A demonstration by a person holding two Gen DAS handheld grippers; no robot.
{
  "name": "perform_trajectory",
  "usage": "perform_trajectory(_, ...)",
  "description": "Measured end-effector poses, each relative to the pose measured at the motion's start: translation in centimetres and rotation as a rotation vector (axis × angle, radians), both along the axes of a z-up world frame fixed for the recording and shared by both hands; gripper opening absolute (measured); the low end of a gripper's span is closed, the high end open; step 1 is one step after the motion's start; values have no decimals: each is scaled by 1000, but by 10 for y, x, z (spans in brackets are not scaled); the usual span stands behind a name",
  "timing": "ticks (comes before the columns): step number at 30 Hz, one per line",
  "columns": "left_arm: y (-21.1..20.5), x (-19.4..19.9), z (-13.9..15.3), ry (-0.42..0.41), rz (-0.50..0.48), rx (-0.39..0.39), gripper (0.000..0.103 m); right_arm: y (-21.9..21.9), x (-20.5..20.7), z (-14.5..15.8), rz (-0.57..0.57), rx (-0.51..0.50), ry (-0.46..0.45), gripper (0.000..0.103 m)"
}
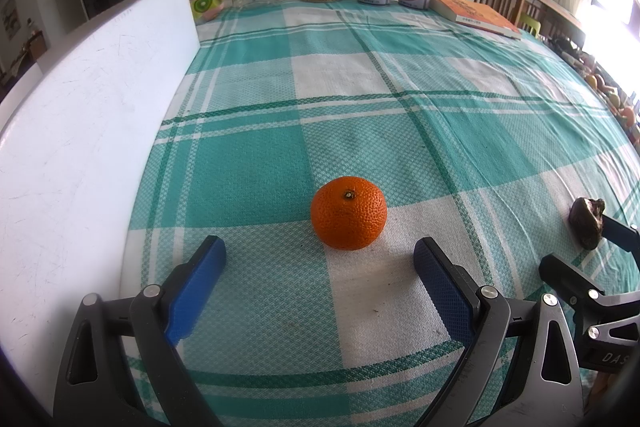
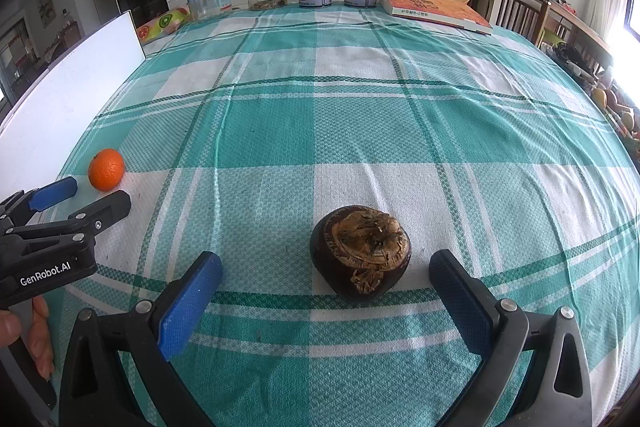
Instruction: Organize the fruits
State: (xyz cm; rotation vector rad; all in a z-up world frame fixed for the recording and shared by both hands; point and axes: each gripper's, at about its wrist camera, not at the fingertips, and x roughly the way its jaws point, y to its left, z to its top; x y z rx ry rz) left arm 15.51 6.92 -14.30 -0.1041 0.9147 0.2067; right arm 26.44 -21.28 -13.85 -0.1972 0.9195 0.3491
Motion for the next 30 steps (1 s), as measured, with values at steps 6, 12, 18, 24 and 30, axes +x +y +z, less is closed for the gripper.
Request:
perform_trajectory(6, 4, -2, 4, 8, -19, -54, 95, -9, -3, 6, -15, 52, -21, 103)
perform_trajectory(12, 10, -17, 18, -49, -56, -212, 95, -77, -12, 34, -205, 361, -91, 103)
perform_trajectory(18, -10, -4, 19, -70, -120, -85, 71, -83, -4, 27, -210, 447, -17, 102)
perform_trajectory(24, -12, 3, 14, -39, -130, -73, 34, -46, -4, 17, -89, 309, 7, 85)
perform_trajectory(30, -19, -27, 28, -45, -172, -192, 32, -44, -1, 11, -99, 253, 6, 45)
